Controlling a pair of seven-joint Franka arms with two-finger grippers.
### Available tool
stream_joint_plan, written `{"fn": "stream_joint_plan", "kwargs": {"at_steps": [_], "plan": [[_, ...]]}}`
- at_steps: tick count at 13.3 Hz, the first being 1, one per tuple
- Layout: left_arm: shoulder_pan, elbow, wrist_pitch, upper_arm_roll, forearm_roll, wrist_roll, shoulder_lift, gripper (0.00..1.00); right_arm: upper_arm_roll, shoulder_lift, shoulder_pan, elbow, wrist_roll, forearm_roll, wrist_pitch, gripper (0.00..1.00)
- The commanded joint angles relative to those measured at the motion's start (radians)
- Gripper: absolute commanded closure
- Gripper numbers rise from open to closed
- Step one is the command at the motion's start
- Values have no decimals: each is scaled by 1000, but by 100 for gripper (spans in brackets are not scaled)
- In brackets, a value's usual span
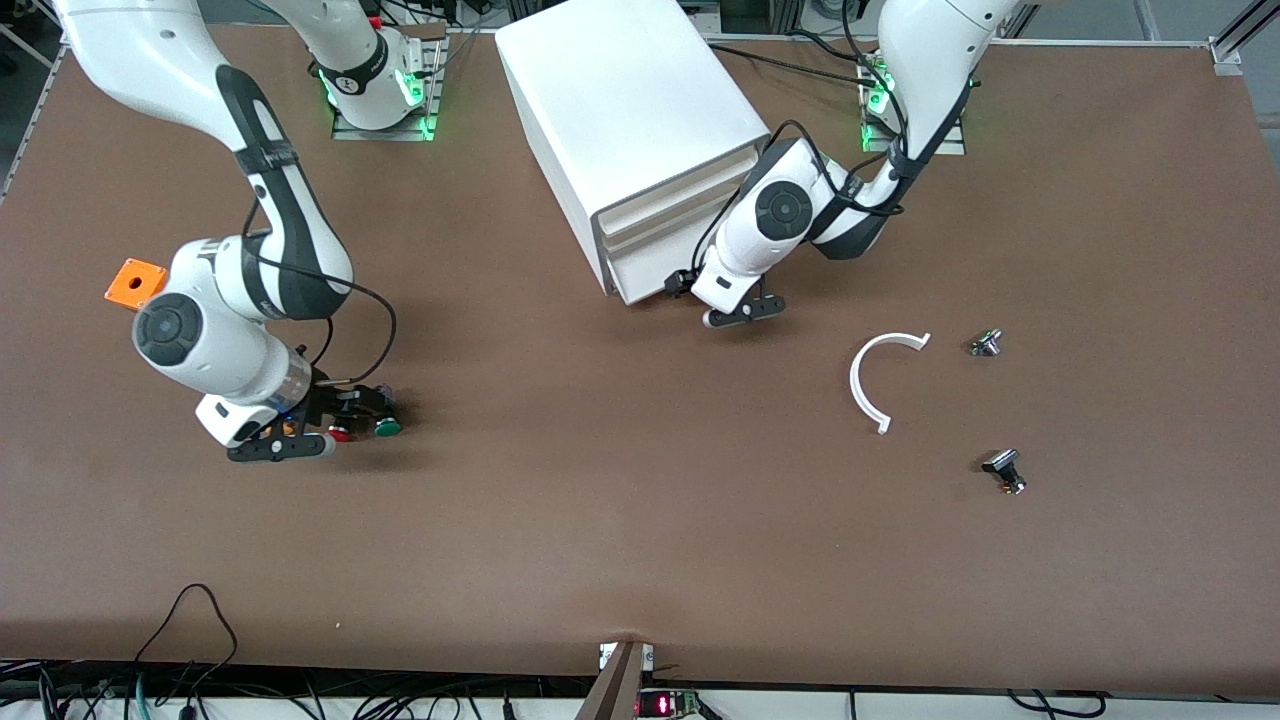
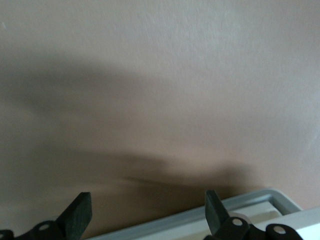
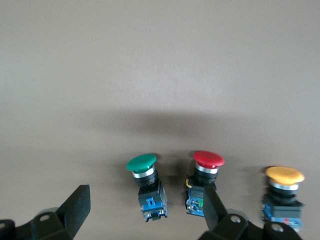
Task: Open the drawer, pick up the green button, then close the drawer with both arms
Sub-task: 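Set the green button down beside the red button with the right gripper, then push the drawer closed with the left gripper while the right gripper withdraws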
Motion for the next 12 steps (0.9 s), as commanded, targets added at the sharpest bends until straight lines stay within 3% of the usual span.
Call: {"fn": "stream_joint_plan", "kwargs": {"at_steps": [1, 6, 12], "plan": [[-24, -27, -8, -21, -1, -55, -26, 0, 7, -117, -12, -5, 38, 12, -102, 0], [-24, -27, -8, -60, -1, -81, -26, 0, 5, -204, -12, 166, 80, 7, -496, 0], [-33, -29, -8, -64, -1, -83, -24, 0, -12, -337, -15, 182, 62, -45, -606, 0]]}}
